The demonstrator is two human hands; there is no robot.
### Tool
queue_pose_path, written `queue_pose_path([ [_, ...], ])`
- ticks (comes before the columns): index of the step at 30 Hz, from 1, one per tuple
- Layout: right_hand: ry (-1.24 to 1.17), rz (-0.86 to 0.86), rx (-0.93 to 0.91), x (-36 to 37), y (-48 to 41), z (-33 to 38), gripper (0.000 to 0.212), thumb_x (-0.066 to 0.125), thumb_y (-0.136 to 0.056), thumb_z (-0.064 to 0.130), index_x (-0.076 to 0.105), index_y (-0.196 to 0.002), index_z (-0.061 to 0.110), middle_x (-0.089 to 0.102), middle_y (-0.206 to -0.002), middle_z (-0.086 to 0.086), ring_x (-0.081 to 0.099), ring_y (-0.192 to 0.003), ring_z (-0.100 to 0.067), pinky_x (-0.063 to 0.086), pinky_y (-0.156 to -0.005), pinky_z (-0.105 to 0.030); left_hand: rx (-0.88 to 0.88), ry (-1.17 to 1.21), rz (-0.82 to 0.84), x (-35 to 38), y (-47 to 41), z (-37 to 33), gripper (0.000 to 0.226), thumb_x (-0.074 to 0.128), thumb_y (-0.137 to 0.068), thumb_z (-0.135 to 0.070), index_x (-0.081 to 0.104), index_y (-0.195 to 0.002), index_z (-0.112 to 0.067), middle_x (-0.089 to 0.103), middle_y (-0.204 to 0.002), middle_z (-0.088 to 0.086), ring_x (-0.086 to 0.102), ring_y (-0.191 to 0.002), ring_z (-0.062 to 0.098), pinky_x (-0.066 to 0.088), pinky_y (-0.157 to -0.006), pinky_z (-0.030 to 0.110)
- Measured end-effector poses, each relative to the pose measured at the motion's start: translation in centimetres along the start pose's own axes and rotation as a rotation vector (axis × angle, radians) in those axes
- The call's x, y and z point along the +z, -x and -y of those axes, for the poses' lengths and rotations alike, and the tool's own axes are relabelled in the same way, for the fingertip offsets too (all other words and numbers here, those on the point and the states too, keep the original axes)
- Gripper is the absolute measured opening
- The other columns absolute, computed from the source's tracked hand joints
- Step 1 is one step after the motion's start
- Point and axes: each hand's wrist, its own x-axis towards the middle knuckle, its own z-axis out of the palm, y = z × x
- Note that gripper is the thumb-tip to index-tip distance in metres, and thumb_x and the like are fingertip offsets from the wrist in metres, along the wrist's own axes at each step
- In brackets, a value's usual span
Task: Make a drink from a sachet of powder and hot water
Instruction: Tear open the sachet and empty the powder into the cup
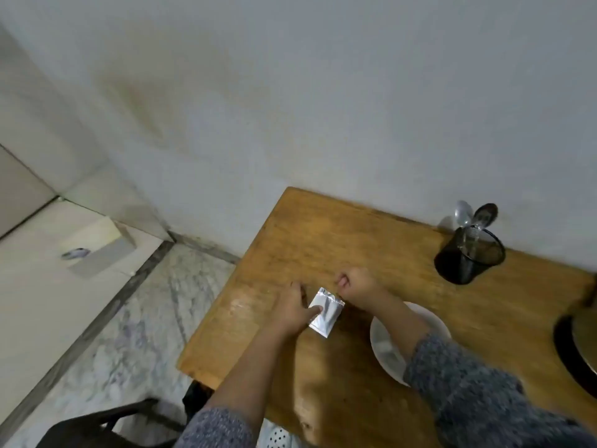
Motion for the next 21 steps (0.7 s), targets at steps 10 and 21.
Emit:
queue_pose_path([
  [10, -0.042, 0.131, -0.026, 1.7, -0.3, -0.7, 0.024, 0.057, -0.082, 0.003, 0.049, -0.066, 0.020, 0.056, -0.082, -0.004, 0.056, -0.081, -0.023, 0.045, -0.070, -0.031, 0.061, 0.049, -0.104, 2.1, -0.5, 0.6, 0.027, 0.074, -0.070, -0.025, 0.055, -0.087, -0.016, 0.049, -0.097, 0.003, 0.039, -0.095, 0.016, 0.030, -0.073, 0.025],
  [21, -0.022, 0.072, -0.174, -10.3, 3.1, 3.8, 0.007, 0.056, -0.086, 0.013, 0.057, -0.088, 0.019, 0.058, -0.081, -0.001, 0.049, -0.072, -0.013, 0.039, -0.064, -0.027, 0.239, 0.504, 0.138, -4.0, -0.8, -7.9, 0.007, 0.060, -0.087, -0.012, 0.066, -0.089, -0.013, 0.064, -0.076, -0.004, 0.057, -0.062, -0.003, 0.044, -0.058, 0.011],
])
